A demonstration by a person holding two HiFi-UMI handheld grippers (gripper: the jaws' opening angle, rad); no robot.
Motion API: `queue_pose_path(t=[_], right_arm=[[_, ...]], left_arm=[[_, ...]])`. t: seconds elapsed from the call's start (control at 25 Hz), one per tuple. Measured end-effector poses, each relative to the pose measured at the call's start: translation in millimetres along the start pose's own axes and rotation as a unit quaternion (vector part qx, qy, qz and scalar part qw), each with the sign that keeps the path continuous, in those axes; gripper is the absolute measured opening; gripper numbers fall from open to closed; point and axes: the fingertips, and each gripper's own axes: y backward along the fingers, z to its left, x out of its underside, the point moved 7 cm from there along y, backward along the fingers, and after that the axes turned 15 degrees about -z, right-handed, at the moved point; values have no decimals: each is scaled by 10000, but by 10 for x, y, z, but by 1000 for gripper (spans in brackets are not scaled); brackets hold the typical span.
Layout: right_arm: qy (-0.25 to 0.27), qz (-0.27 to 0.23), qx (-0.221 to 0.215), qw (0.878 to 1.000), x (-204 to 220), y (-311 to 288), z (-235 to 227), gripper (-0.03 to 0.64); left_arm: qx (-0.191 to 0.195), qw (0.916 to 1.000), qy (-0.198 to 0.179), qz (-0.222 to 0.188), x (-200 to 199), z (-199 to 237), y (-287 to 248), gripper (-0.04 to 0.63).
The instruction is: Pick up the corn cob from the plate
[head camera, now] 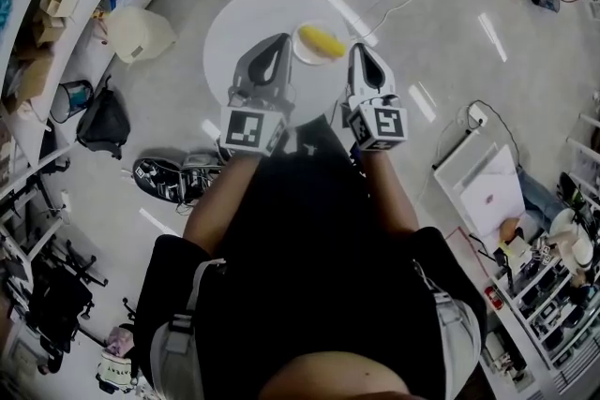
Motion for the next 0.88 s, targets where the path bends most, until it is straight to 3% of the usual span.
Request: queue_pose_path(t=[0.24, 0.88], right_arm=[[78, 70, -194, 9998, 216, -197, -148, 8], [4, 839, -497, 9952, 839, -451, -355, 9]], left_arm=[[-46, 9999, 54, 109, 184, 55, -164, 0], [-381, 9983, 213, 385, 675, 258, -406, 0]])
